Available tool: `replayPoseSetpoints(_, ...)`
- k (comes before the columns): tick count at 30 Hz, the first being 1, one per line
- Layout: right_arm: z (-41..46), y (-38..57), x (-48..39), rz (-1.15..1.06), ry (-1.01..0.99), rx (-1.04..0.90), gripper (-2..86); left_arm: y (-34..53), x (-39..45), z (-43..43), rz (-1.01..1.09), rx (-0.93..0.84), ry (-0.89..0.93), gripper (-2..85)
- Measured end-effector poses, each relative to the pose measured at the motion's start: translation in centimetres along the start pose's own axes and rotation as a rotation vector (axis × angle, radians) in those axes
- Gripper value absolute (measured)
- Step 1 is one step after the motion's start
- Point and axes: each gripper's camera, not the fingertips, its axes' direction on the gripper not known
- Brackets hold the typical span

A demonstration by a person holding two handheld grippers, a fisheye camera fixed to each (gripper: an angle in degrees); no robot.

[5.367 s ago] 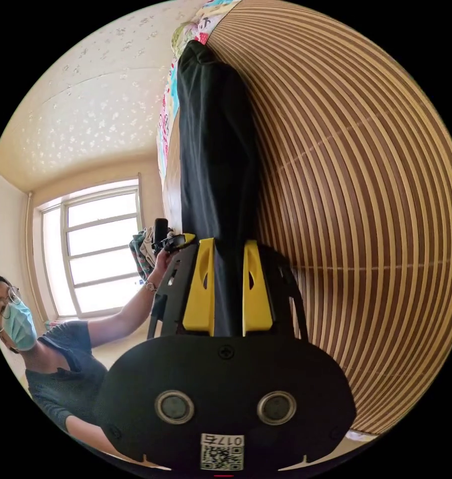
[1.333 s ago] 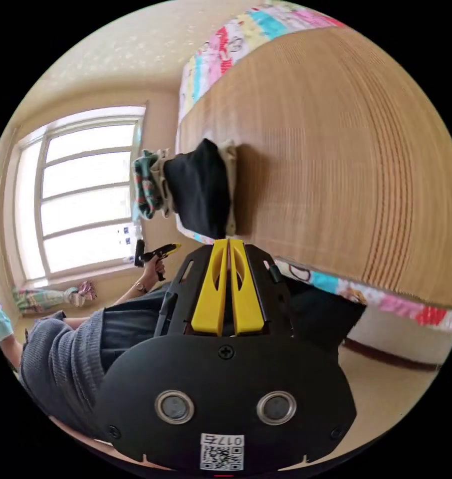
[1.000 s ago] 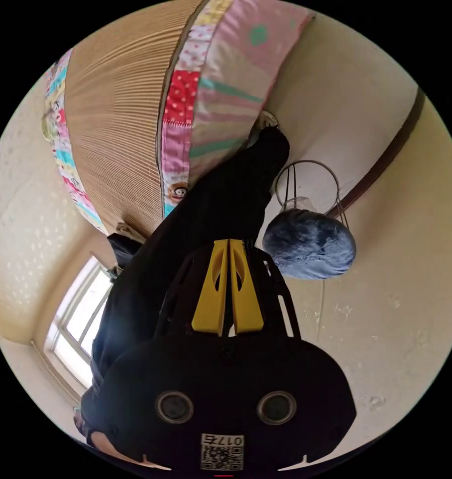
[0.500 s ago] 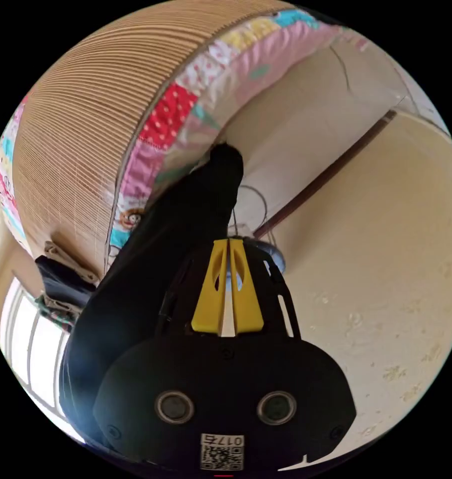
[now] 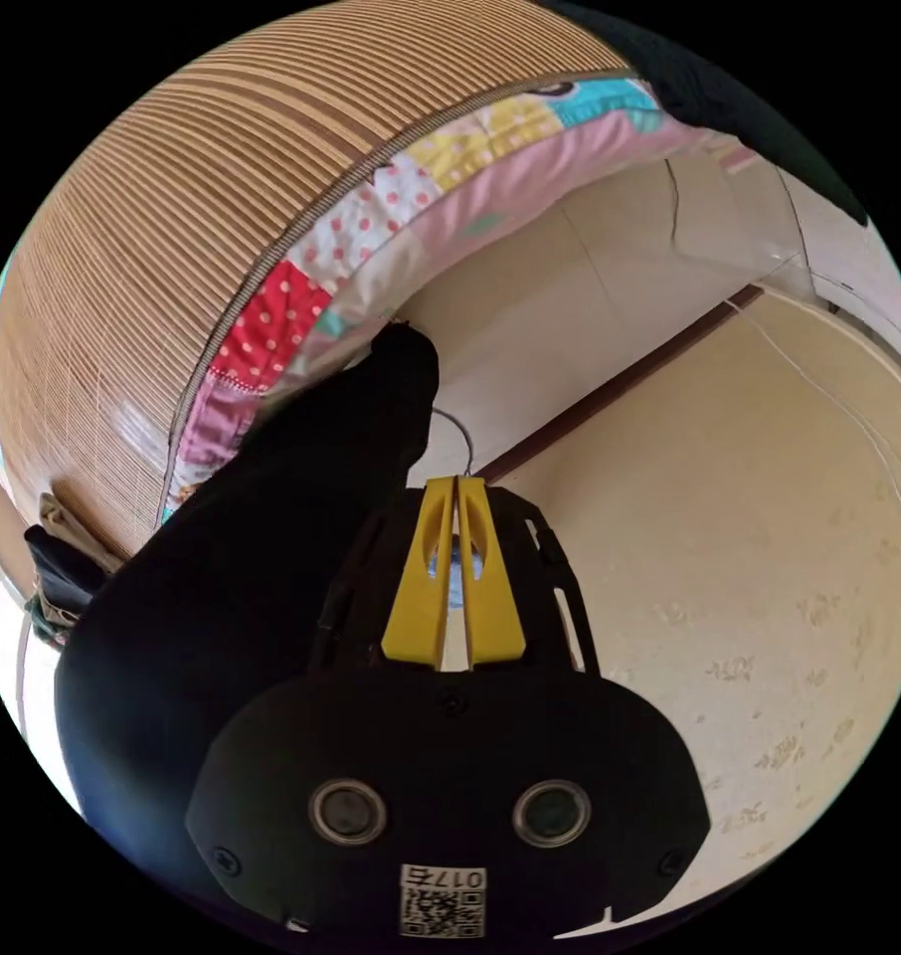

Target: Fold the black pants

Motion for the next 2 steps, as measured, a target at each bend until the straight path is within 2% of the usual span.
replayPoseSetpoints(2, 1.09, 0.42, 0.80, 0.042, -0.028, -0.082, 0.6, 0.46, 1.02, -0.12, 0.021, 0.039, -0.041, -0.6)
